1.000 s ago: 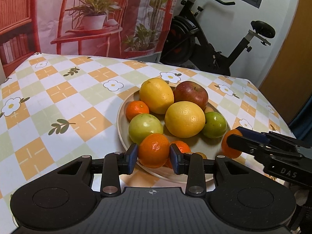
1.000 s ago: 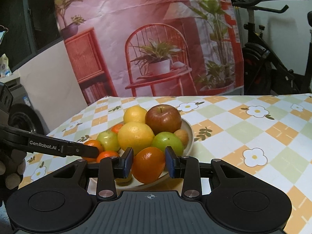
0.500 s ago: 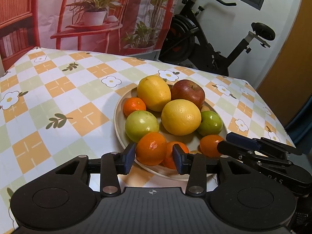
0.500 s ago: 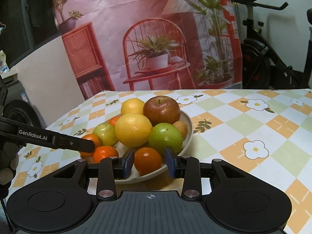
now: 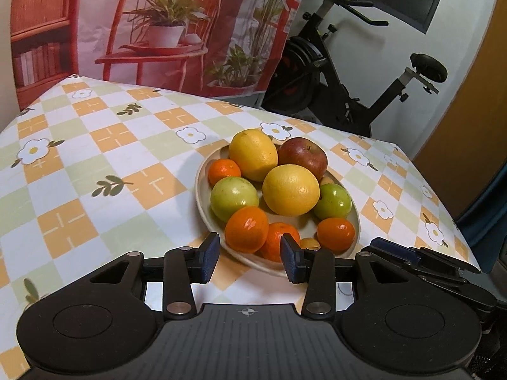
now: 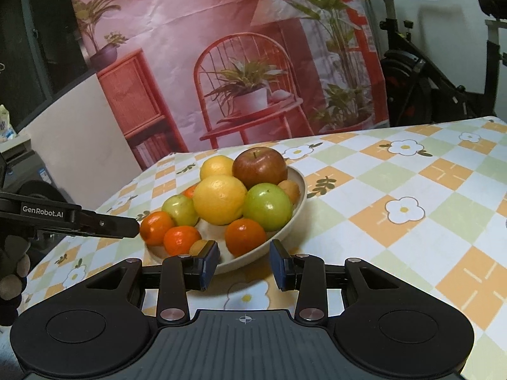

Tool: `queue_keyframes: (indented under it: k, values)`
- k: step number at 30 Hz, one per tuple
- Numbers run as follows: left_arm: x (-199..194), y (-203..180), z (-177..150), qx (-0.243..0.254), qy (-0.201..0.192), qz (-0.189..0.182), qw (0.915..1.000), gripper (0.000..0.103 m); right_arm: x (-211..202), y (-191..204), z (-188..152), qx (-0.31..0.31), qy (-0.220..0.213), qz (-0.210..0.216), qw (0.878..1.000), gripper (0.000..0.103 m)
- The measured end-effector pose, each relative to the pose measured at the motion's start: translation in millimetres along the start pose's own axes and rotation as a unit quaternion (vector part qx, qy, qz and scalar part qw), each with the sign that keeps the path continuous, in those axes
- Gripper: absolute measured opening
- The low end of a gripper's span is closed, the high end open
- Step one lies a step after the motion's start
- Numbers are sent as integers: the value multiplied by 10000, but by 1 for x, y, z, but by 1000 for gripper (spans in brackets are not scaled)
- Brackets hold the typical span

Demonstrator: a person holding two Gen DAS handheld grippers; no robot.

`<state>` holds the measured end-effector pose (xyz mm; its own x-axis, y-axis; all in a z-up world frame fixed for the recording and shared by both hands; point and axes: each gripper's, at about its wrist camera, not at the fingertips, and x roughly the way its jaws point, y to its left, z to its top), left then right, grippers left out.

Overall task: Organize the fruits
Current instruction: 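Open both grippers to release the tangerines on the plate, then move both grippers down to the red apple lying on the cloth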

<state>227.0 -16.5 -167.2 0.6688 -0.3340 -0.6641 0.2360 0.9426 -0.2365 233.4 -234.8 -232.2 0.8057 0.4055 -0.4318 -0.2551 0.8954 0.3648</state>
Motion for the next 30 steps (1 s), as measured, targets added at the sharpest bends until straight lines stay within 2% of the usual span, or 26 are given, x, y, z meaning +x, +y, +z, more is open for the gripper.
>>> queue_keyframes:
  k: [22,26,30]
  values:
    - [-36,1,-18,47,-42,82,9999,44,-28,26,-11,-228,76,67,9997,35]
    - [-41,-1,-22,64,-46,45,10000,44,-36,41,-11,-462,110,247,9986,37]
    - [-46,-2,-26,98,-46,-18,9999,44,-43,64,-19,-985,255,447,9938,39]
